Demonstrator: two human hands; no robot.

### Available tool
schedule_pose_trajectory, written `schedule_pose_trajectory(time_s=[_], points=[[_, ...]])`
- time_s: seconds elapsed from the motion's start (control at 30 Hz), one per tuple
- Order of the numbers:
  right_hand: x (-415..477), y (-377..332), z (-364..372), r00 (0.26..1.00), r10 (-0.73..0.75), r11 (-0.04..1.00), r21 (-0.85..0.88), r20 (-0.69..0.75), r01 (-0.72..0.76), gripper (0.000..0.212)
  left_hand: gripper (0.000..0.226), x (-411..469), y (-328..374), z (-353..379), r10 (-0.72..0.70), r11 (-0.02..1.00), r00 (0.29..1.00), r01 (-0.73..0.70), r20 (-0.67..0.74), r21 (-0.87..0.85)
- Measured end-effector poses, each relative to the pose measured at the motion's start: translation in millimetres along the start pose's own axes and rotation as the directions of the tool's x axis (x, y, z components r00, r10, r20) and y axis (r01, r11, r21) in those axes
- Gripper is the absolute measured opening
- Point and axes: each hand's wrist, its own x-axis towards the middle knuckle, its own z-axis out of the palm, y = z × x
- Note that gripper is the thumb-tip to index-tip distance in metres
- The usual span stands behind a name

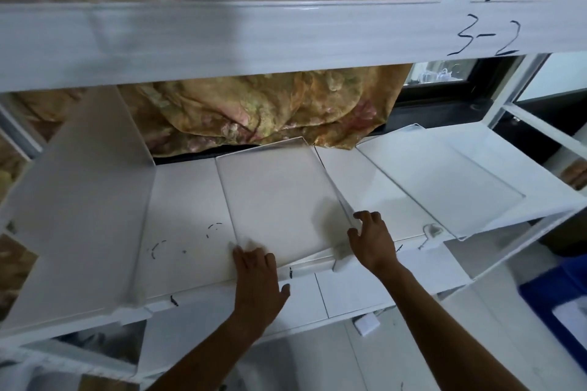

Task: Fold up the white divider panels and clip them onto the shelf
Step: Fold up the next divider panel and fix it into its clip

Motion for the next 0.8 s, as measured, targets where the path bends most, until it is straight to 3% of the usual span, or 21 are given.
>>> schedule_pose_trajectory(time_s=[0.13, 0.3, 0.43, 0.6, 0.8], points=[[12.1, 11.9, 15.5, 1.0, -0.004, 1.0, -0.002, 0.022, 0.005, 0.053, 0.074, 14.6, 5.9, -0.1, -0.004, 0.996, 1.0, 0.003, 0.013, 0.088], [19.9, 43.9, 26.8, 0.987, -0.16, 0.98, -0.119, -0.016, 0.157, 0.029, 0.092, 16.0, 27.7, 12.7, -0.114, 0.978, 0.993, 0.11, 0.01, 0.176], [13.4, 70.8, 31.2, 0.928, -0.371, 0.919, -0.156, -0.03, 0.363, 0.048, 0.092, 17.0, 38.9, 14.0, -0.208, 0.969, 0.978, 0.206, -0.001, 0.138], [13.9, 81.4, 32.8, 0.902, -0.431, 0.888, -0.162, 0.028, 0.43, 0.053, 0.099, 17.7, 52.1, 13.6, -0.329, 0.942, 0.943, 0.325, 0.056, 0.08], [15.3, 90.7, 22.4, 0.884, -0.453, 0.886, -0.054, 0.115, 0.461, 0.053, 0.117, 16.3, 83.5, -1.6, -0.473, 0.881, 0.869, 0.468, 0.147, 0.064]])
